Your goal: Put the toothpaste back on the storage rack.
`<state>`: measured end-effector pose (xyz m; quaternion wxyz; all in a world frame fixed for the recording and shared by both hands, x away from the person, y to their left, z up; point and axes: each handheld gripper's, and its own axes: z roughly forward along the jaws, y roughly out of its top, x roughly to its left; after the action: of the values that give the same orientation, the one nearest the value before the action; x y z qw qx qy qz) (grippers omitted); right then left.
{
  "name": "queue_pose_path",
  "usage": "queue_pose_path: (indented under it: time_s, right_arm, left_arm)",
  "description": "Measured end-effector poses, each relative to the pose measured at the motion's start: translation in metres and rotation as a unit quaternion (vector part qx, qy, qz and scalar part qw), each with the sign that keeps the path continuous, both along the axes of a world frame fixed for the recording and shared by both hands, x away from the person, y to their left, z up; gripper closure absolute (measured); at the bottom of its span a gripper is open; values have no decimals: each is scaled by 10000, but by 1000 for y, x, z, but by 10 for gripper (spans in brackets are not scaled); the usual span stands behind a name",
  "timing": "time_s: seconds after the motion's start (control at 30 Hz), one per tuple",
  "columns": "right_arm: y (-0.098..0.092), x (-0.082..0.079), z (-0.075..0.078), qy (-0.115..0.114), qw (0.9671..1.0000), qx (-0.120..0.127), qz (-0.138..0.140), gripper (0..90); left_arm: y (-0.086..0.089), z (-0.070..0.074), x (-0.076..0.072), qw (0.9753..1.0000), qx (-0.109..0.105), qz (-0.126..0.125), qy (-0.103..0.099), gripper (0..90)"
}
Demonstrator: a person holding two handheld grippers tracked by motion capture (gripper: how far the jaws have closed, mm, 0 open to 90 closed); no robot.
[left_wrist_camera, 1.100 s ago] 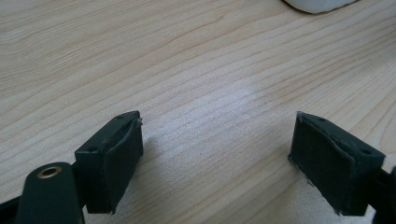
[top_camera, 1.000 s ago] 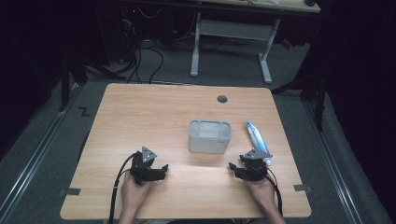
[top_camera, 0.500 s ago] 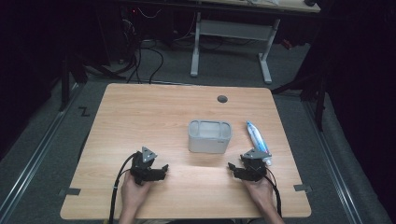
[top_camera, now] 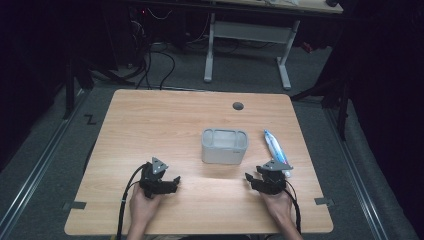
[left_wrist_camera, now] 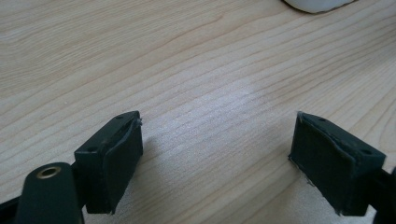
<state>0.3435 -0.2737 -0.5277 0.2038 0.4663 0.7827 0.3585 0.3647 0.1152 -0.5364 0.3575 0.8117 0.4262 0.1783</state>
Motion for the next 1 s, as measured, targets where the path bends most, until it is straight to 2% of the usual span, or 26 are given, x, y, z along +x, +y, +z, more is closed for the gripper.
queue_pose_path:
  time_s: [0.23,0.4,0.57,0.67,0.77,0.9,1.0]
  right_arm:
    - [-1,-3,3,-1,9999,114,2,499]
    - [-4,-5,6,-54,9998,196,-39,498]
    - [-10,-8,11,-155,9993,336,-43,488]
    - [-12,-7,10,-141,9993,353,-4,473]
    - [-13,-7,12,-134,9988,471,-23,469]
    - [-16,-7,20,-59,9989,468,67,452]
    - [-17,-9,24,-107,9988,433,179,426]
  left_arm:
    - [0,0,0,10000,-2,1,0,171]
    - [0,0,0,10000,1,-1,-1,171]
    - [0,0,0,10000,-1,4,1,170]
    - [0,0,0,10000,2,4,0,170]
    - [0,0,0,10000,1,5,0,169]
    - [0,0,0,10000,0,5,1,169]
    - [0,0,0,10000,1,5,0,170]
